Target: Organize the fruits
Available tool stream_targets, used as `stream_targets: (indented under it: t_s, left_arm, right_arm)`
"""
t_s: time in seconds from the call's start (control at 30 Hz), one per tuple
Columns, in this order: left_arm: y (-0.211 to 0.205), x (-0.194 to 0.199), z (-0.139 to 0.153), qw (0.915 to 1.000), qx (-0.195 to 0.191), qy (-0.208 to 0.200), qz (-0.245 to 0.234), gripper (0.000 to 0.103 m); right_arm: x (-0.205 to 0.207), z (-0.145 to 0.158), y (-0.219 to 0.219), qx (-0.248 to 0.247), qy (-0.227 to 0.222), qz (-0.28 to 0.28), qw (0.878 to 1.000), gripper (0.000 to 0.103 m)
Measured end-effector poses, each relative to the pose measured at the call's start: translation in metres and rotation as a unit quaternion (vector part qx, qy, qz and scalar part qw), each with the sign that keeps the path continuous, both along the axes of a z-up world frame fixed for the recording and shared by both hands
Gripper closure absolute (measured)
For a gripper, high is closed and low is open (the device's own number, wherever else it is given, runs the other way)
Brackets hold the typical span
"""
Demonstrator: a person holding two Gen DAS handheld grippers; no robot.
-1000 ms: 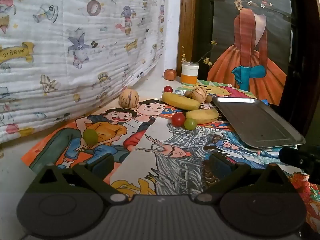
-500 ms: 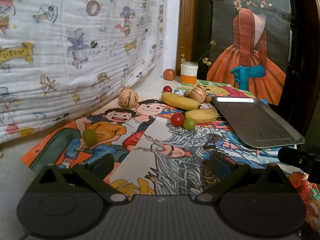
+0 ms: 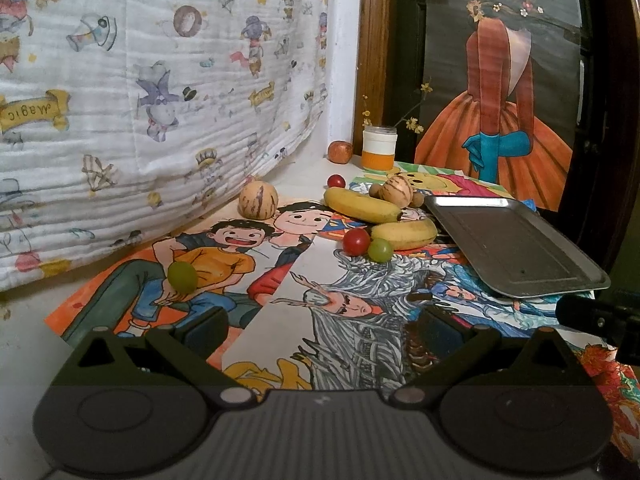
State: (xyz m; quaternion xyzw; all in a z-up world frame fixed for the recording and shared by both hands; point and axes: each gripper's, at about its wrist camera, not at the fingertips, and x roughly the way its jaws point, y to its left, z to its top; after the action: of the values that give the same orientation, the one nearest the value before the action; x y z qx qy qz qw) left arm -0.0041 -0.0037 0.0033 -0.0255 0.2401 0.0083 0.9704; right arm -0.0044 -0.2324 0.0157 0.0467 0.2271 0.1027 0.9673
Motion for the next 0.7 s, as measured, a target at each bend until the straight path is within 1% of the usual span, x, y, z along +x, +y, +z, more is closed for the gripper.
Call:
stream_targets:
  t_s: [0.7]
  left_arm:
    - [-0.0012, 0.0035, -0.0021, 1.0, 0.003, 0.007, -0.001, 0.0]
  right_arm:
    - [0.0008, -0.0009, -0.0016, 0.004, 0.003, -0.002, 1.0, 0.0]
